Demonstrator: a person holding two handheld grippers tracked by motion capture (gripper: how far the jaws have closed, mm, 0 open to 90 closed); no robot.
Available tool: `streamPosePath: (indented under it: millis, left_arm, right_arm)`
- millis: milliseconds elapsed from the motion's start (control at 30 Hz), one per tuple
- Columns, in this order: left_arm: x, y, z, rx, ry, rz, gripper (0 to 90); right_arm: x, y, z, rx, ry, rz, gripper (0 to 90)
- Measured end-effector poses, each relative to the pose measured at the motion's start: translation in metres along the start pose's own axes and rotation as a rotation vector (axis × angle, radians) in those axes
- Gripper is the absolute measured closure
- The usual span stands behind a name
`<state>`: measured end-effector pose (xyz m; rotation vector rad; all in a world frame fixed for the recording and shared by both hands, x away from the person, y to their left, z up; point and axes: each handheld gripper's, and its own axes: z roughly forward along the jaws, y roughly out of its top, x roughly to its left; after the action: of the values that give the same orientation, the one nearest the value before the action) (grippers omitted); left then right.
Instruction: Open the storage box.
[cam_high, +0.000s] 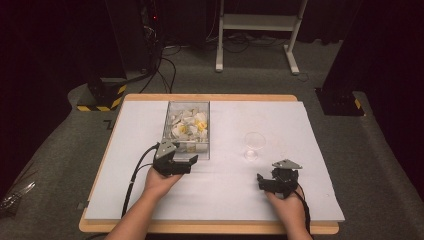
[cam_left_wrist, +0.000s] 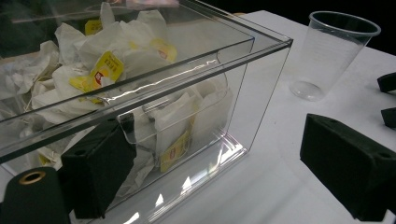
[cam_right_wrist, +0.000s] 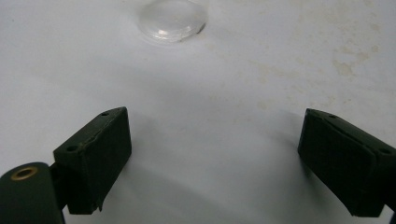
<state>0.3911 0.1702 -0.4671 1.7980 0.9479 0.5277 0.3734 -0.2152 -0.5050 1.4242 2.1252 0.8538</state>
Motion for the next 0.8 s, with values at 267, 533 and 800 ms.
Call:
streamPosePath:
  millis: [267,533,800]
  left_arm:
    - [-0.001,-0.002,-0.003,-0.003,0.025,0.022,17.1]
    - [-0.004,-0.006,-0.009,-0.011,0.020,0.019,18.2]
    - [-0.008,-0.009,-0.014,-0.016,0.021,0.030,18.7]
  right_arm:
    - [0.000,0.000,0.000,-0.002,-0.001,-0.002,9.7]
    - [0.000,0.000,0.000,0.000,0.000,0.000,9.7]
    - [0.000,0.000,0.000,0.000,0.000,0.000,9.6]
